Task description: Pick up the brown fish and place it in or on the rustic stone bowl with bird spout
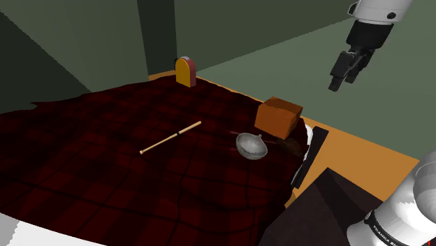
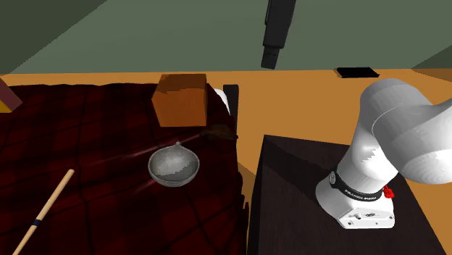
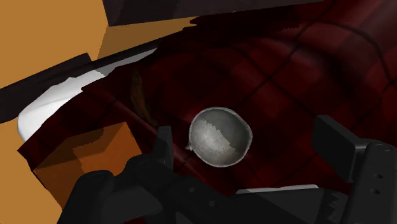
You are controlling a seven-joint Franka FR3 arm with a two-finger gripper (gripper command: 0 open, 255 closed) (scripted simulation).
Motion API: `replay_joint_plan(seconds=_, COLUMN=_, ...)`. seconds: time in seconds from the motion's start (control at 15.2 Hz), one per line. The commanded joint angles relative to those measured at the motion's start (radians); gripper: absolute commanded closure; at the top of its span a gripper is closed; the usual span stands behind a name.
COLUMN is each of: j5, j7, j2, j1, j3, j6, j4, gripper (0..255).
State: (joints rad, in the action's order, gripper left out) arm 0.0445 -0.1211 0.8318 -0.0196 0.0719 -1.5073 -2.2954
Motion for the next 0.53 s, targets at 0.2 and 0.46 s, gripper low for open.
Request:
replay_joint_plan(seconds=0.2, j5=0.021, j7=0.06, j2=0.007, j1=0.004, j3=-0.055, j6=-0.088, j4=-0.088, gripper=0)
replay_joint_plan(seconds=0.46, j5=0.052, j7=0.14, j2=-0.008, j1=0.014, j3=-0.132, j6=-0.21, j4=-0.187, gripper=0)
